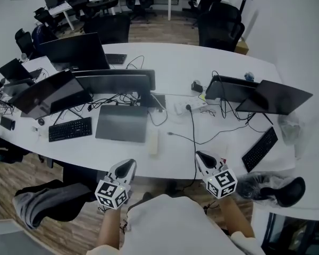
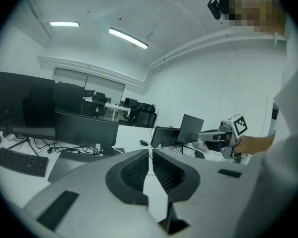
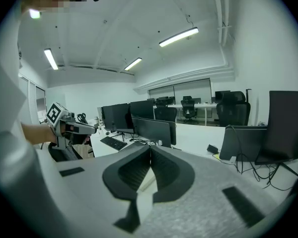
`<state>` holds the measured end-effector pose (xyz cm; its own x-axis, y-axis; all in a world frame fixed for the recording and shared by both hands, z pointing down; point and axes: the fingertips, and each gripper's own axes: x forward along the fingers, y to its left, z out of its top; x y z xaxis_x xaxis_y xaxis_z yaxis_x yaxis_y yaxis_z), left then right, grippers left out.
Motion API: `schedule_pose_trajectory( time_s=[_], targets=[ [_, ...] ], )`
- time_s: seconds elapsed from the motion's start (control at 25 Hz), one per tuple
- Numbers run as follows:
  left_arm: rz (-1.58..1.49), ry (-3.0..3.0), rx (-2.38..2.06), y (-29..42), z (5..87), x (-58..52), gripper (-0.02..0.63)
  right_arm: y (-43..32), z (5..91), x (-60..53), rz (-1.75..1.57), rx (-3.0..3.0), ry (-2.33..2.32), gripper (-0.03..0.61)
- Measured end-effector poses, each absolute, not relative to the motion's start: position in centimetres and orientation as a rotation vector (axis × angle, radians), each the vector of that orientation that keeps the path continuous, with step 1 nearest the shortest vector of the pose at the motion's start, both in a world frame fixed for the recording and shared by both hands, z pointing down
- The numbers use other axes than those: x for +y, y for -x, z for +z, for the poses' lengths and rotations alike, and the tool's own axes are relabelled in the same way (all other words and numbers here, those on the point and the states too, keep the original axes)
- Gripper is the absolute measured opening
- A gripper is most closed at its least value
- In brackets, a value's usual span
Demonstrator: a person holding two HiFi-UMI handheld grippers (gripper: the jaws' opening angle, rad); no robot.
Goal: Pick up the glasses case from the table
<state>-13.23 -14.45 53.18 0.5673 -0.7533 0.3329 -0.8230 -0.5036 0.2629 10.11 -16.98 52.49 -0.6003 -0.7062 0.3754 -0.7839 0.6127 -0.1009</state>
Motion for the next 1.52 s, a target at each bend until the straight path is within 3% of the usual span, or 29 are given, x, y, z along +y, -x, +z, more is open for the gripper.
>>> schedule_pose_trajectory(
  time_s=[0.28, 0.4, 0.76, 0.88, 1.52],
  targets=[
    [0.242, -2.369, -1.349, 10.9, 53.6, -16.7, 0.019, -11.6, 54.0, -20.1, 0.405, -2.579, -1.106, 0.0],
    [0.241, -2.362, -1.348, 9.9, 53.7, -17.1, 0.132, -12.0, 54.6, -21.0, 0.414, -2.591, -1.071, 0.0],
    [0.258, -2.328, -1.341, 8.8, 53.8, -18.7, 0.318, -12.6, 55.5, -23.0, 0.449, -2.602, -1.041, 0.0],
    [0.269, -2.322, -1.322, 8.9, 53.9, -19.3, 0.353, -12.4, 55.9, -23.3, 0.457, -2.594, -1.05, -0.001],
    [0.444, -2.309, -1.094, 8.7, 59.6, -23.3, 0.374, -11.7, 56.8, -24.2, 0.481, -2.476, -1.189, 0.0]
  ],
)
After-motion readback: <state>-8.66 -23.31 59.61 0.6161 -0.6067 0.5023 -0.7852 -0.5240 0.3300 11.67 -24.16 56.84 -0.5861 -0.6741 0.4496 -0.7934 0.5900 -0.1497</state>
